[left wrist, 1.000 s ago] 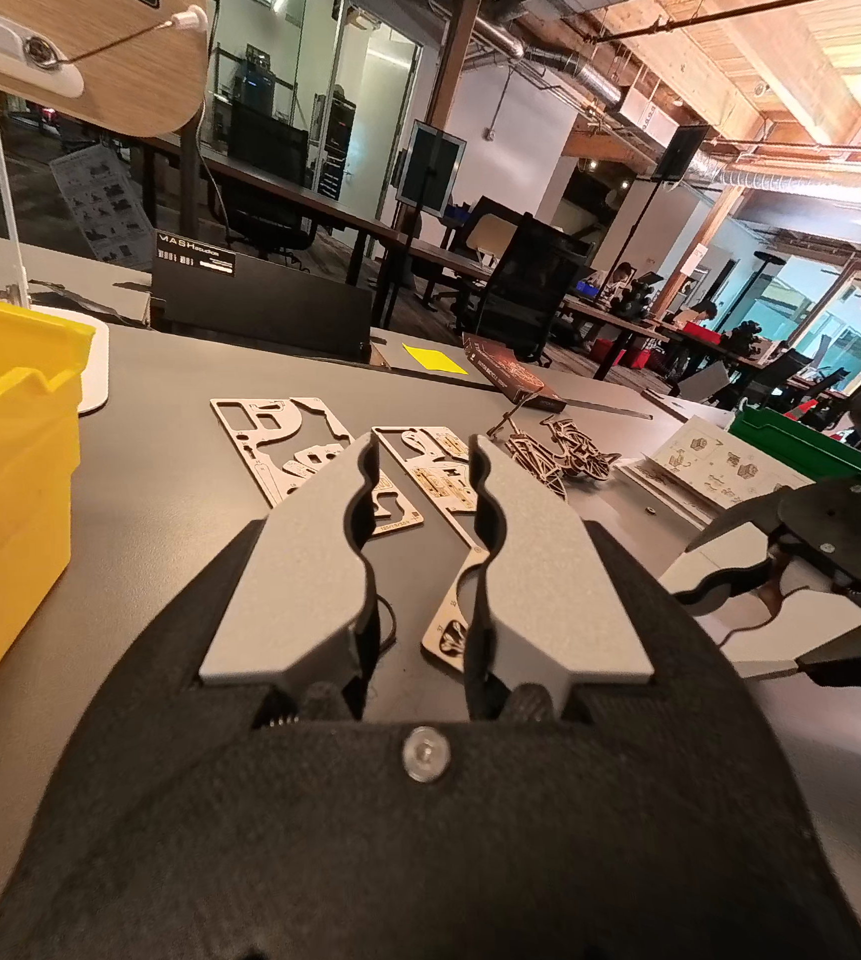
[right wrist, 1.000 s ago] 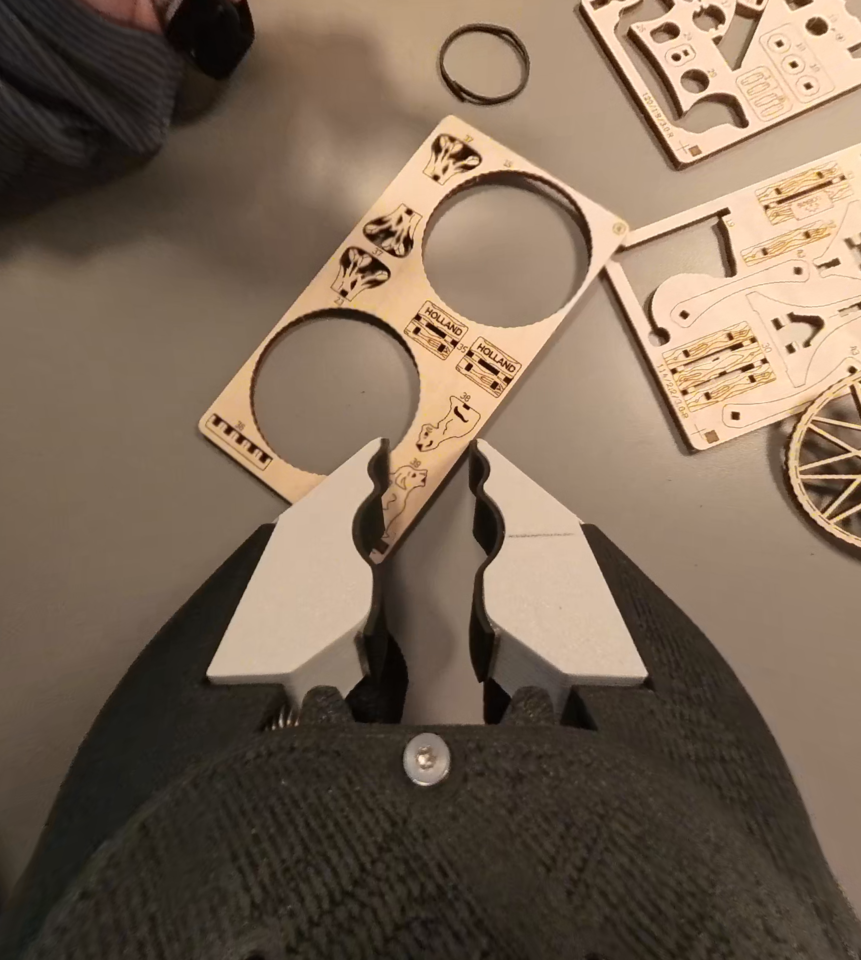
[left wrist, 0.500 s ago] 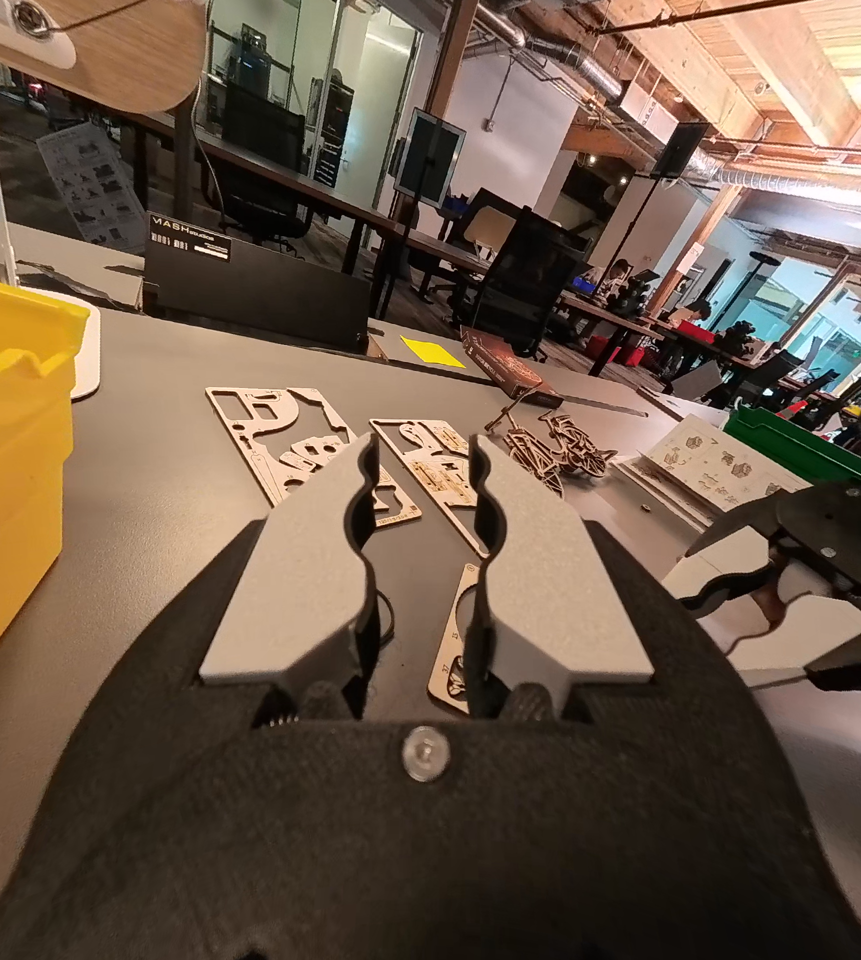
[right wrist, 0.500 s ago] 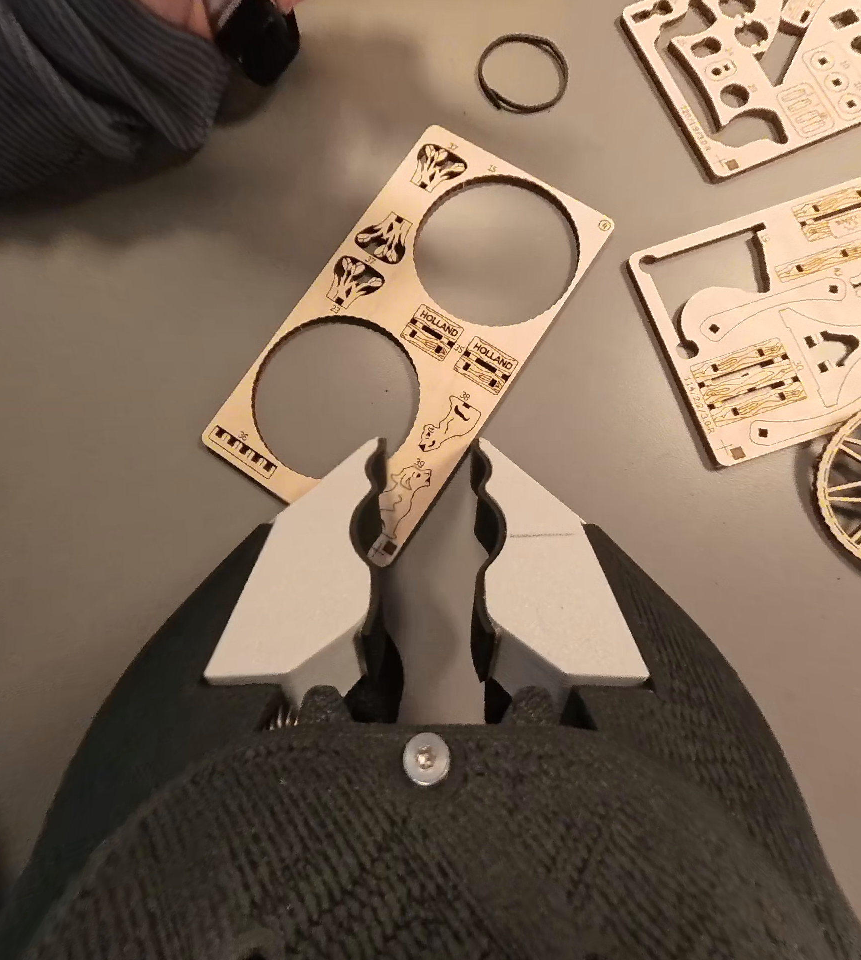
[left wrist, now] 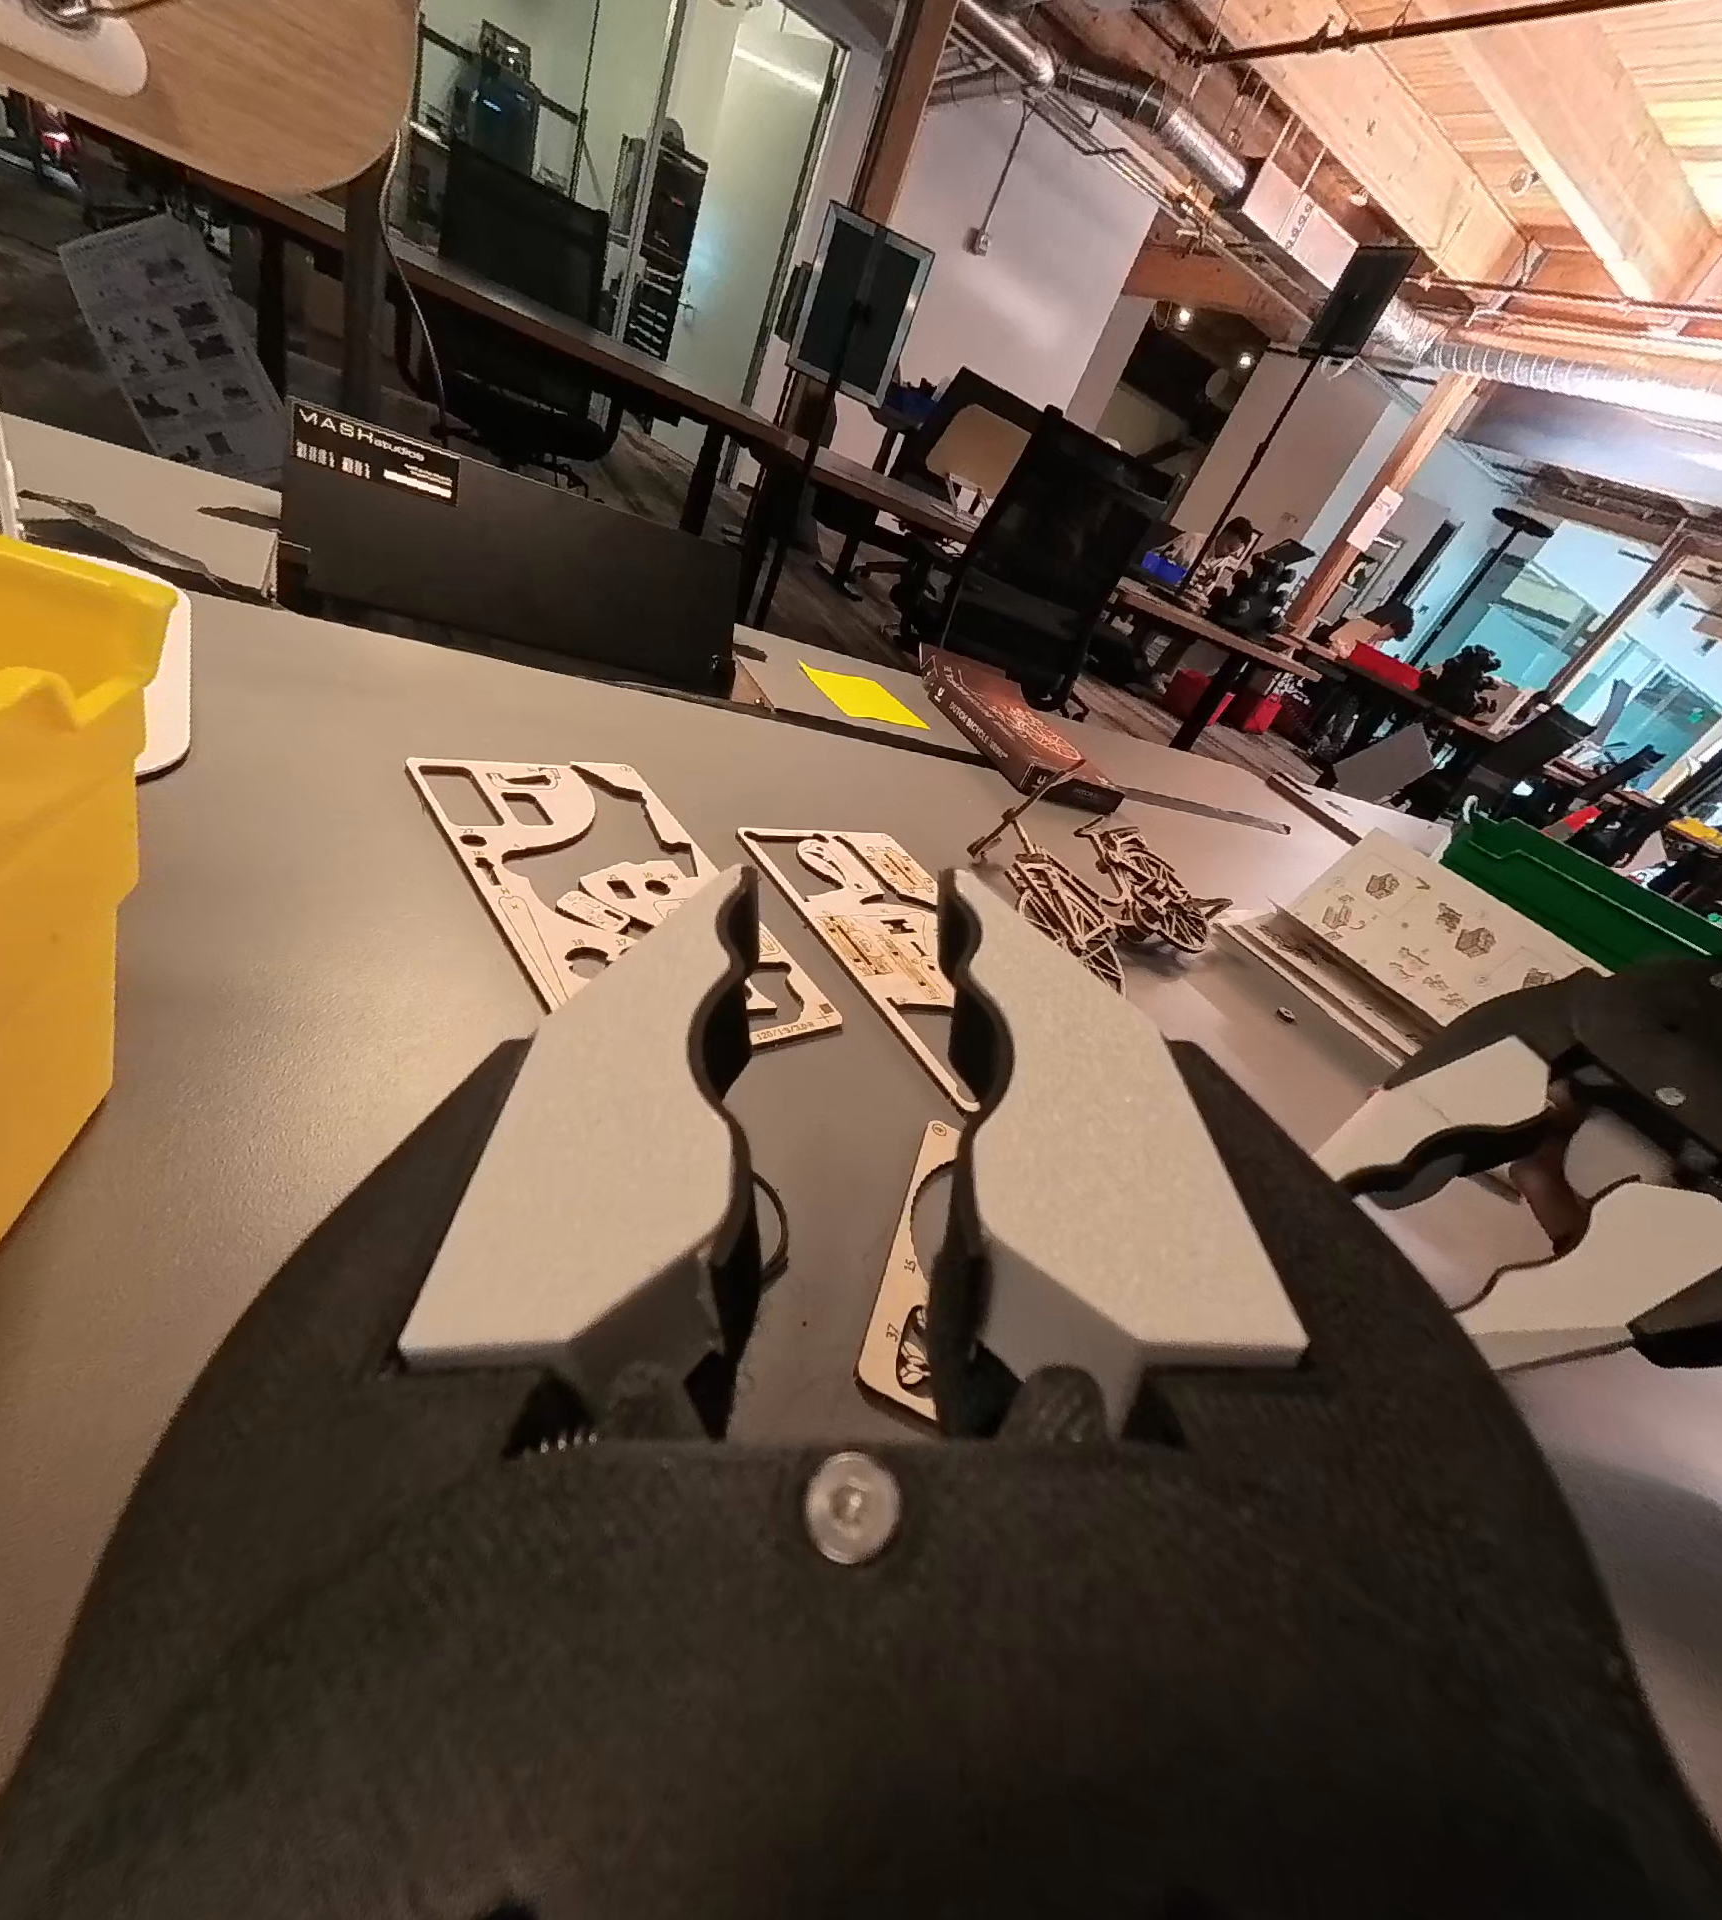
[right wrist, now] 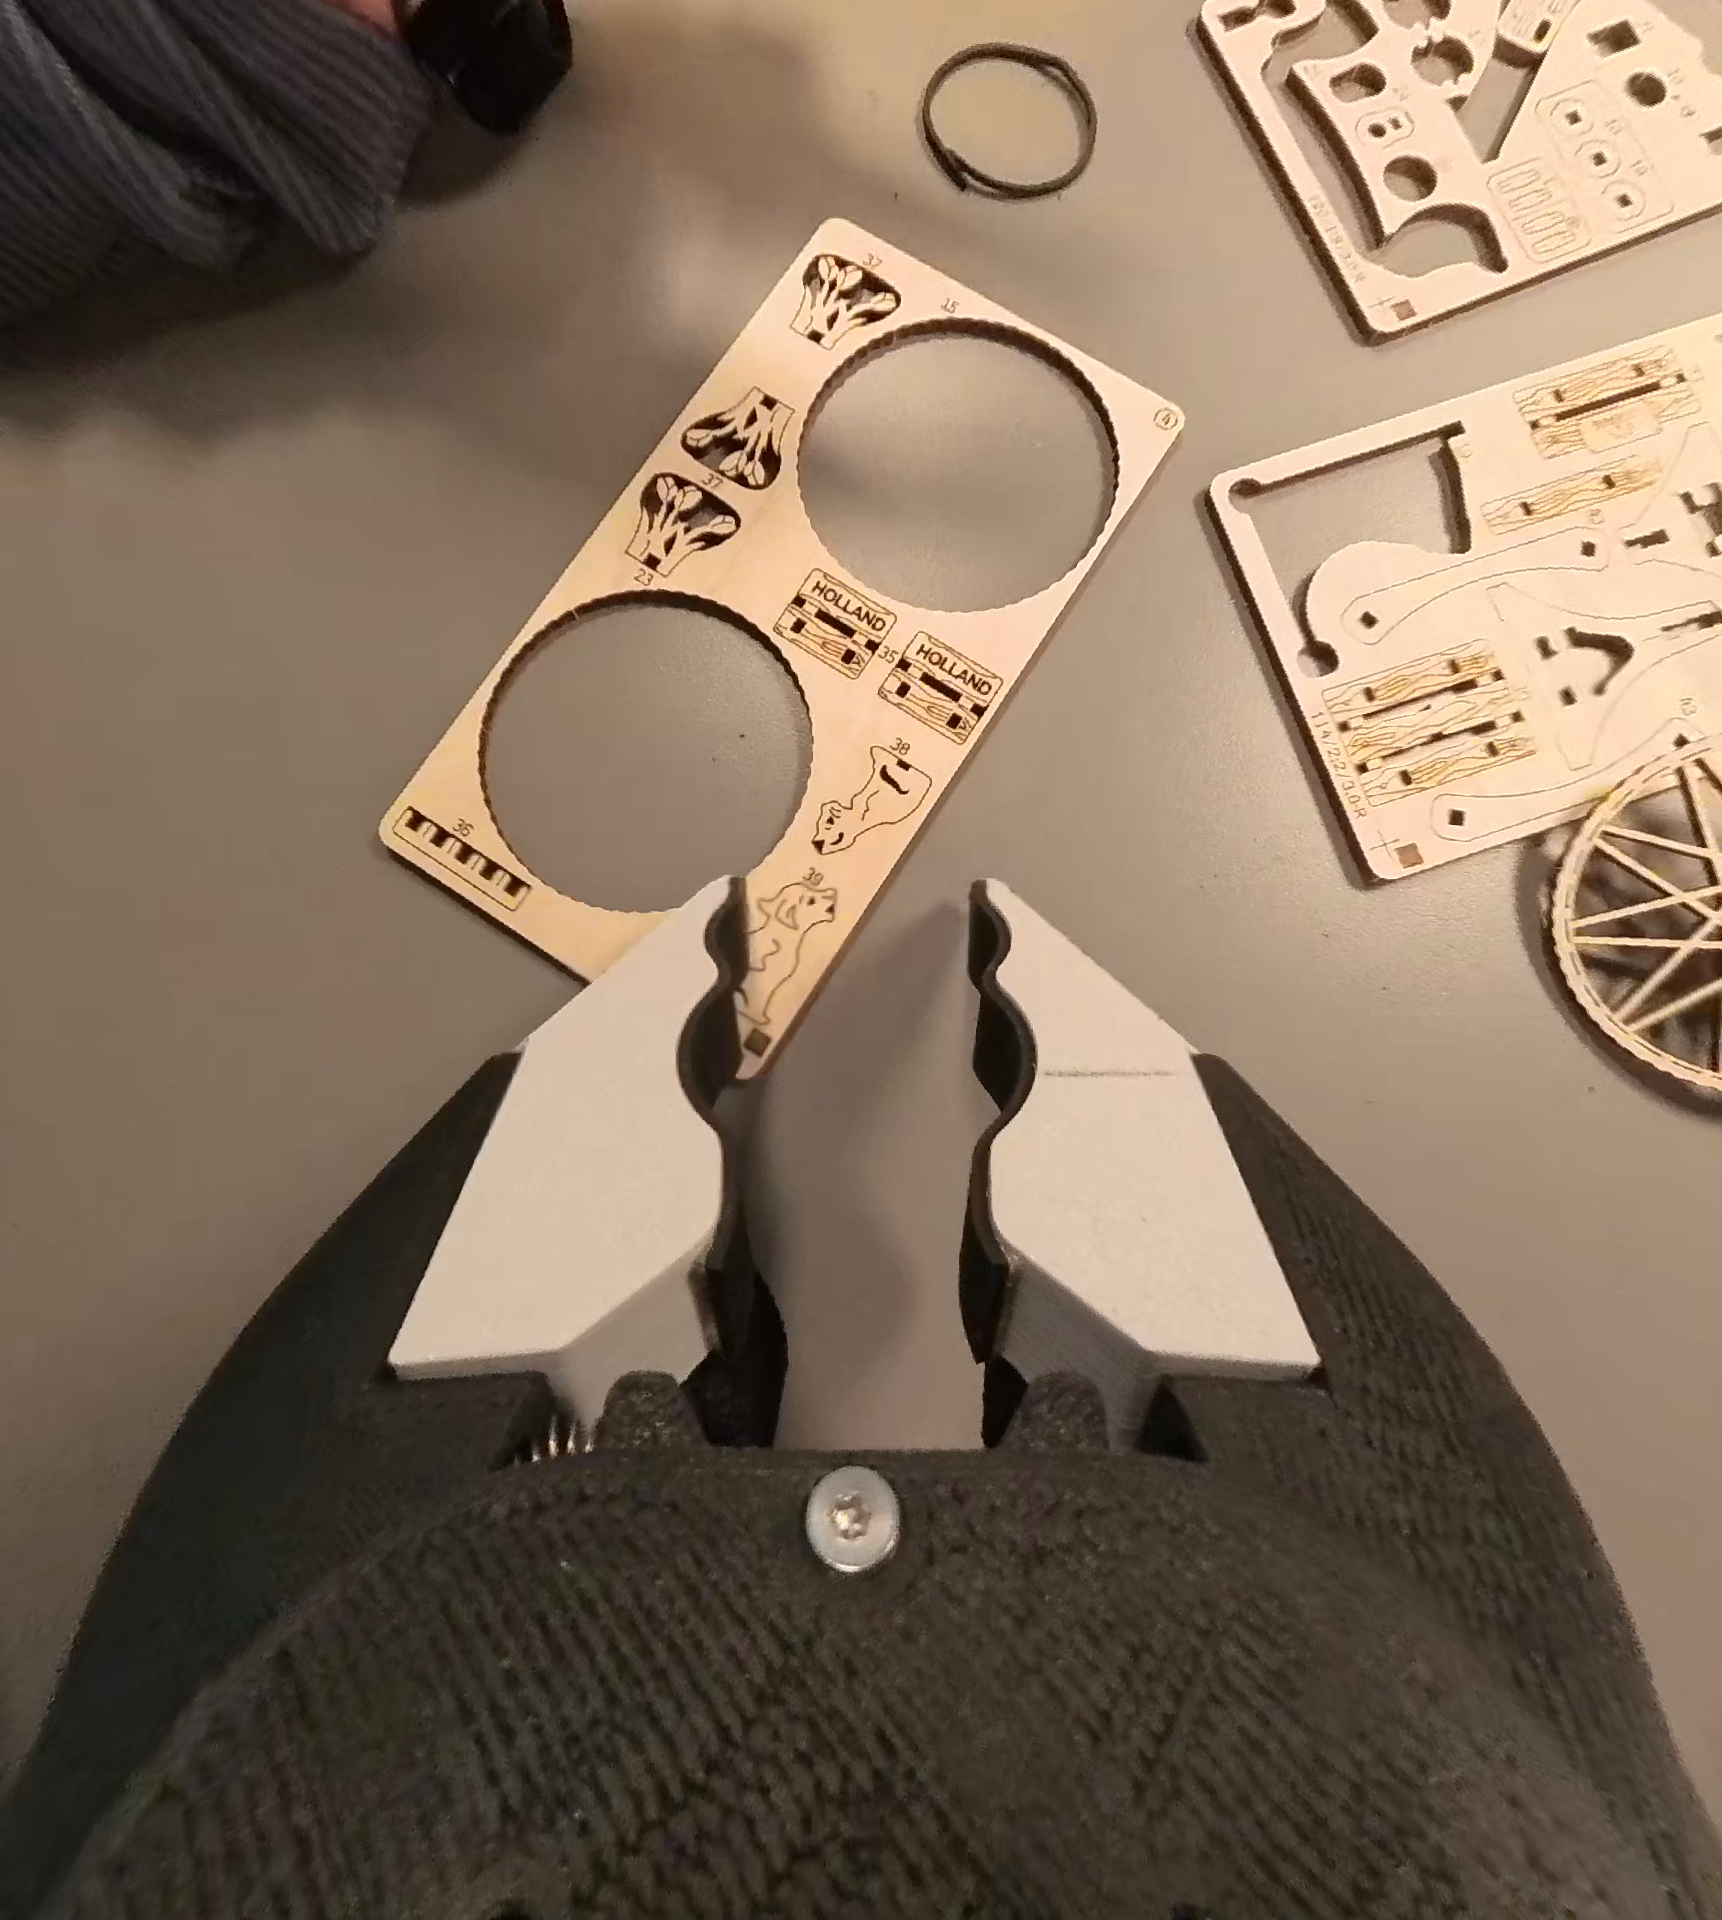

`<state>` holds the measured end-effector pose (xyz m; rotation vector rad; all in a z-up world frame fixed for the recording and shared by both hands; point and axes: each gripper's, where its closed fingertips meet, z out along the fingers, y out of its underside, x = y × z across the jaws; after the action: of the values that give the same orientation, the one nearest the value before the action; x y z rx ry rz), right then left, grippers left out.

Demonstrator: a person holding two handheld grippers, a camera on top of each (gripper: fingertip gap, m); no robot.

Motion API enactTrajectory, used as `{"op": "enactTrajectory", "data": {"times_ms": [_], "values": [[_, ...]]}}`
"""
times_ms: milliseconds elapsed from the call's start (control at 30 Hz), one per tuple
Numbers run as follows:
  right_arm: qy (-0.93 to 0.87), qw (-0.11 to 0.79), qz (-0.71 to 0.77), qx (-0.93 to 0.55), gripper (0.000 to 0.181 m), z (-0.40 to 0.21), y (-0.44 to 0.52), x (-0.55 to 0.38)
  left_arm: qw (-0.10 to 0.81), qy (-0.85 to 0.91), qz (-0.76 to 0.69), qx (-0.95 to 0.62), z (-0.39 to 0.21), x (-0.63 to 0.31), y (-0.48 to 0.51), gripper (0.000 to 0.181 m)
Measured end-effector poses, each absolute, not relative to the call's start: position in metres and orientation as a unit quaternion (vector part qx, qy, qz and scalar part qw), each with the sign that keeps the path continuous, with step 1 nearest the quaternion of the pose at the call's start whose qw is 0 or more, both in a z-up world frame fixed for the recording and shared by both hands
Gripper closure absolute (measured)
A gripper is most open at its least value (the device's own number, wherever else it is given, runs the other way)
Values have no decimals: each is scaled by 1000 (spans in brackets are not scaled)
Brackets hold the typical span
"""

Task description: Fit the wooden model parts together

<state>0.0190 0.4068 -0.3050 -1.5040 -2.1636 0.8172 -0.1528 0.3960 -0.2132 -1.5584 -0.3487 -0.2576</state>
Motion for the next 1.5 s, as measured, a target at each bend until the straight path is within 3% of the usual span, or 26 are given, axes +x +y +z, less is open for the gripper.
{"op": "enactTrajectory", "data": {"times_ms": [300, 567, 1500], "values": [[-715, 254, 333, -560, 161, -289, 424, 4, 689, -159, -118, -697, -214, -154, 396, 149], [-745, 185, 351, -536, 141, -301, 402, 13, 686, -158, -122, -700, -216, -153, 398, 149], [-753, 233, 299, -538, 144, -307, 406, 8, 684, -163, -133, -698, -217, -153, 398, 149]]}}
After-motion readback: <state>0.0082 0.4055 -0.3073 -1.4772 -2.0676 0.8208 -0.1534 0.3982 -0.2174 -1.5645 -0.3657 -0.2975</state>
